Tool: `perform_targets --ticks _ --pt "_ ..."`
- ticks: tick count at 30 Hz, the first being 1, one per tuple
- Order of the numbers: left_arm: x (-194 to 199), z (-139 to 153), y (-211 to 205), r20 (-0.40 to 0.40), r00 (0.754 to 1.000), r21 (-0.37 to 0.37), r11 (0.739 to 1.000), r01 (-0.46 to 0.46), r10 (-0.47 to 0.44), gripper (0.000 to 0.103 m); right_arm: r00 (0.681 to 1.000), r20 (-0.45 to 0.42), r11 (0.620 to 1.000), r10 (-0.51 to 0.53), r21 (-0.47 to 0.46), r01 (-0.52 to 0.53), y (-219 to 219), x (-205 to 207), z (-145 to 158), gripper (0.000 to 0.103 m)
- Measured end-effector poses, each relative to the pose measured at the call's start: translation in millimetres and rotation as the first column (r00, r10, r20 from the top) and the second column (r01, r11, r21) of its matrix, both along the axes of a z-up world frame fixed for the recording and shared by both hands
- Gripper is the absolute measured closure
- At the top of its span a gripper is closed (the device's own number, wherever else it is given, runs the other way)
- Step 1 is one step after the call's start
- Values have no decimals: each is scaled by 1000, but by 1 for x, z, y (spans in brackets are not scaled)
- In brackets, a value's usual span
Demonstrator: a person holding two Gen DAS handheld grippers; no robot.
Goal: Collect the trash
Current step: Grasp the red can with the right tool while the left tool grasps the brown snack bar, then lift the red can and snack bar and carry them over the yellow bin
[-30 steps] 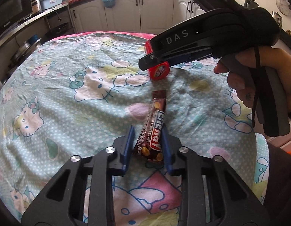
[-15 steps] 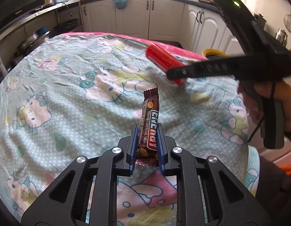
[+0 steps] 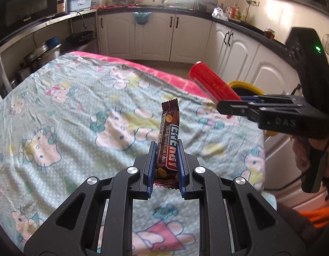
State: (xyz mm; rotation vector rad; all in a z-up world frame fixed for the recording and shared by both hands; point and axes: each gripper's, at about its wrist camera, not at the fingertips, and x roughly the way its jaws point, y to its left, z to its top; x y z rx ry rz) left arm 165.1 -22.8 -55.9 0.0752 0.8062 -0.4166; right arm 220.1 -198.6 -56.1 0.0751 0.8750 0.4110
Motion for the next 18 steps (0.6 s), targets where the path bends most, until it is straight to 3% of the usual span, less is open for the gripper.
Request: perform_targets --ticks 18 --pt "21 43 -55 77 997 -73 997 35 -29 91 992 98 997 -78 13 77 -59 -32 42 74"
